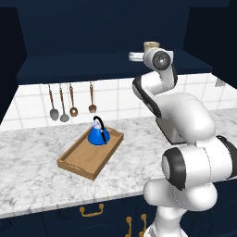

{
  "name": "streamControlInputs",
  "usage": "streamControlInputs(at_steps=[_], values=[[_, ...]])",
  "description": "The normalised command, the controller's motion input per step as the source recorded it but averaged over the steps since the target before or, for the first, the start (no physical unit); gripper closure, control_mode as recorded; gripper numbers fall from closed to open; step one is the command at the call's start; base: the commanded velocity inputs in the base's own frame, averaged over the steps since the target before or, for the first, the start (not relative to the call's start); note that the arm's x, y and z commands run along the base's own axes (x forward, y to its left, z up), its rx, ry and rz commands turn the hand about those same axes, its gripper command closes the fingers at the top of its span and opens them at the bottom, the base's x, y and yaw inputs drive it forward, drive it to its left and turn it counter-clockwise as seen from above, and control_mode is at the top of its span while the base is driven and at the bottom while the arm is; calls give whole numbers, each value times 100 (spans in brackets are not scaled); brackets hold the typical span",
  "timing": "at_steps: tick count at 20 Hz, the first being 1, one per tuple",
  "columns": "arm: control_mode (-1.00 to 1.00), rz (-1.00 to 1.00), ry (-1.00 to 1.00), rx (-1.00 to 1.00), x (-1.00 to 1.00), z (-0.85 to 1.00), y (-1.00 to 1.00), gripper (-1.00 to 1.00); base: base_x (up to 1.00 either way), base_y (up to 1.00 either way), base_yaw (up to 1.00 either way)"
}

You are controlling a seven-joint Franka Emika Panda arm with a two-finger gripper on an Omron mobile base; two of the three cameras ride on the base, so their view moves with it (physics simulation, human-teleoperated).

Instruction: Pick the kettle from the counter and place it on the tray. Then pick the mug from the cabinet and place it on the tray. Then close the cabinet doors.

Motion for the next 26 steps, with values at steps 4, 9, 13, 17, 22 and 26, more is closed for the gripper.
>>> streamControlInputs(at_steps=[4,9,13,17,22,26], values=[[-100,0,0,0,0,0,0,100,0,0,0],[-100,-1,0,0,-1,0,0,100,0,0,0],[-100,-1,0,0,-33,0,0,100,0,0,0],[-100,2,0,0,-78,6,0,100,0,0,0],[-100,13,0,-2,-82,28,5,100,0,0,0],[-100,28,0,-3,-64,35,1,100,0,0,0]])
